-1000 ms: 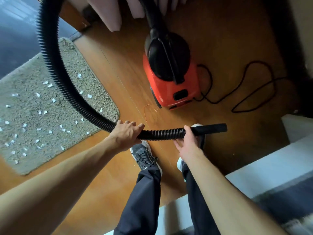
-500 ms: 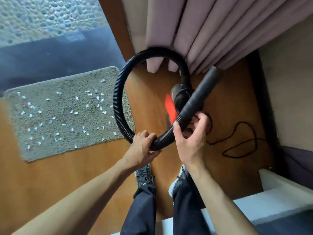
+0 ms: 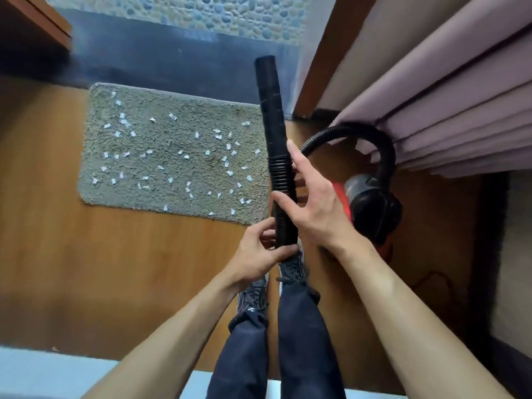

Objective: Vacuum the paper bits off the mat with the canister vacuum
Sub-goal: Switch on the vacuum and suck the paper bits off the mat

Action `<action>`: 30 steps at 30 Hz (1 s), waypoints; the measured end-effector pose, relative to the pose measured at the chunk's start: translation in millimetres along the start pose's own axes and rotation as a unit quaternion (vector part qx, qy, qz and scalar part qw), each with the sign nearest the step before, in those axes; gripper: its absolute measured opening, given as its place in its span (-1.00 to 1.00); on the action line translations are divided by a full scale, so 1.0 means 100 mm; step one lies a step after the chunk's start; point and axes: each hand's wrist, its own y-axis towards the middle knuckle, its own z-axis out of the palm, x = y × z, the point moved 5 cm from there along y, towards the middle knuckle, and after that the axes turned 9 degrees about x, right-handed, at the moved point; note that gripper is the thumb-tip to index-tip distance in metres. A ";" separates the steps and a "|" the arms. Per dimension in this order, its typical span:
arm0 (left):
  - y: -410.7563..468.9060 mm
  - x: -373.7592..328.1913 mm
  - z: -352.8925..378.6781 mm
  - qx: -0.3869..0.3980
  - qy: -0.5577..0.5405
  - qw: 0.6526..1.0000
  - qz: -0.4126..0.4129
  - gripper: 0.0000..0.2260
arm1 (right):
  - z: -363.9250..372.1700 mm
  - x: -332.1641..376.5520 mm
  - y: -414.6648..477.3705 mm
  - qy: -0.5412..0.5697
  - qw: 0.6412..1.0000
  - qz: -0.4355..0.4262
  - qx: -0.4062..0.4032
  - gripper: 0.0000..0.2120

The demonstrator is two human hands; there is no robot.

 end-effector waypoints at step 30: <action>0.37 0.91 -0.22 -0.148 -0.290 0.943 -0.064 -0.38 | 1.42 -1.58 1.02 0.264 0.830 0.349 0.345 -0.49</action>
